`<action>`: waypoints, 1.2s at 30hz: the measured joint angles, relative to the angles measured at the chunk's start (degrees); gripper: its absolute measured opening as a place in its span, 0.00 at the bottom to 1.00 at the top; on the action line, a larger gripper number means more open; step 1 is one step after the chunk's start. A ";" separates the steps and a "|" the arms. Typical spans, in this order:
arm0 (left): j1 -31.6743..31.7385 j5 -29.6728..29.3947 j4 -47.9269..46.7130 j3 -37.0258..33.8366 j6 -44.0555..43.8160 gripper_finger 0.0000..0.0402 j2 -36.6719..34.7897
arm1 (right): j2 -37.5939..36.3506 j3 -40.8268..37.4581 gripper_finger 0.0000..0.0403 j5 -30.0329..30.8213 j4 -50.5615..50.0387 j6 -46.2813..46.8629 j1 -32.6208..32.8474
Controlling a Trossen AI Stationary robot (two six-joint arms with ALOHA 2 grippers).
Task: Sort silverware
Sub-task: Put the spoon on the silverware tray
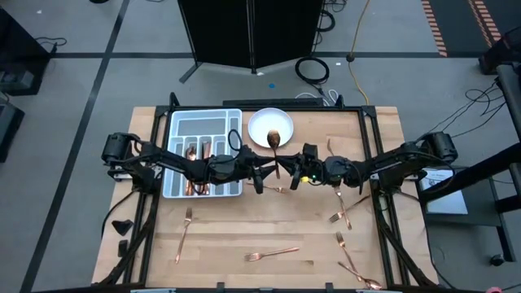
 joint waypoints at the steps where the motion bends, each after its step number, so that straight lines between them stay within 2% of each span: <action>1: -0.01 0.46 0.09 0.00 0.04 0.38 0.00 | 0.00 0.00 0.00 -0.03 0.08 0.00 0.10; 10: -0.04 12.09 6.51 0.00 4.42 0.37 0.00 | 0.00 0.00 0.00 -4.52 3.89 0.22 1.41; 13: -0.03 12.97 6.41 0.00 4.39 0.29 0.00 | 0.00 0.00 0.00 -4.54 4.79 -0.25 1.97; 17: -0.69 12.97 6.06 0.00 4.34 0.06 0.00 | 0.00 0.00 0.00 -4.95 4.93 -0.72 1.96; 22: -0.74 13.01 5.13 0.00 4.83 0.01 -0.64 | 0.00 0.00 0.01 -5.03 5.40 -2.29 2.02; 26: -0.78 12.98 4.19 0.00 5.55 0.01 -2.00 | -0.80 0.00 0.08 -4.88 6.39 -6.88 1.98; 32: 0.01 7.61 -8.30 0.00 6.09 0.00 -9.53 | -4.68 0.00 0.26 -4.09 4.08 -14.96 1.89; 36: 1.64 2.94 -26.99 0.02 2.08 0.00 -18.56 | -8.72 0.00 0.35 -3.73 -3.24 -19.21 1.85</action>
